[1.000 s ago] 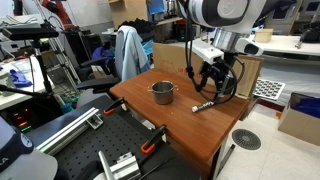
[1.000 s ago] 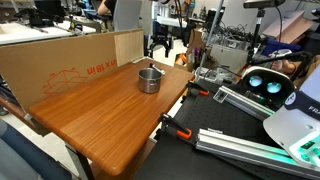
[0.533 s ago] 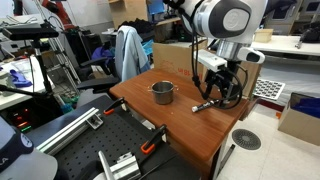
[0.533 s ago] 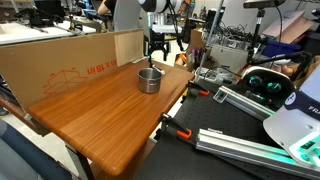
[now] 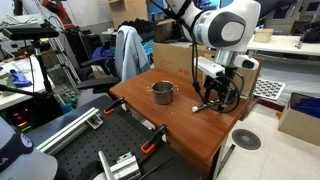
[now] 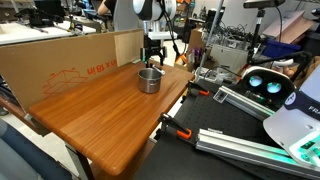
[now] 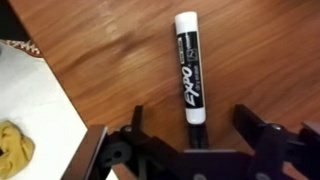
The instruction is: Put the marker in the pot
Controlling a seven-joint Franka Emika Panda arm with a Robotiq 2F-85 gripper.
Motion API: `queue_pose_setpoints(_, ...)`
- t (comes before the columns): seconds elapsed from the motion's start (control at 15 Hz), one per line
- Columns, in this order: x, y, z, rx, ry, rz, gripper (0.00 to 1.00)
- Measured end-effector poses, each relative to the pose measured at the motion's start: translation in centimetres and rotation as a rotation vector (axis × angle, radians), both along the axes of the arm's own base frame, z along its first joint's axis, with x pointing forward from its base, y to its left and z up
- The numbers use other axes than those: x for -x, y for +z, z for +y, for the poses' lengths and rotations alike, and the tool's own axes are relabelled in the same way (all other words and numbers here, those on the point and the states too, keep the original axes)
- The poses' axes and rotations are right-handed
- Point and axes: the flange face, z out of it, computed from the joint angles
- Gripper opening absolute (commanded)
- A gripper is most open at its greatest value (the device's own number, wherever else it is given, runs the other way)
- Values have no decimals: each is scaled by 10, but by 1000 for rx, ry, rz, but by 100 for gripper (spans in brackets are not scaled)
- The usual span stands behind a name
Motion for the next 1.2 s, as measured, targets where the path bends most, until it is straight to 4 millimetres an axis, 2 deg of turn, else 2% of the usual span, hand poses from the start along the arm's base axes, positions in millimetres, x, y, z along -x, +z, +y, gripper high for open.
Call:
queue_pose_setpoints(0.4, -7, 5, 0, 12, 14, -18, 20)
queue_pose_setpoints(0.6, -7, 6, -3, 25, 26, -16, 3)
queue_pose_setpoints(0.67, -7, 6, -3, 26, 29, -15, 6)
queue_pose_setpoints(1.0, -9, 8, -1, 21, 75, -42, 6)
queue_pose_setpoints(1.2, -10, 19, 4, 23, 130, -121, 6)
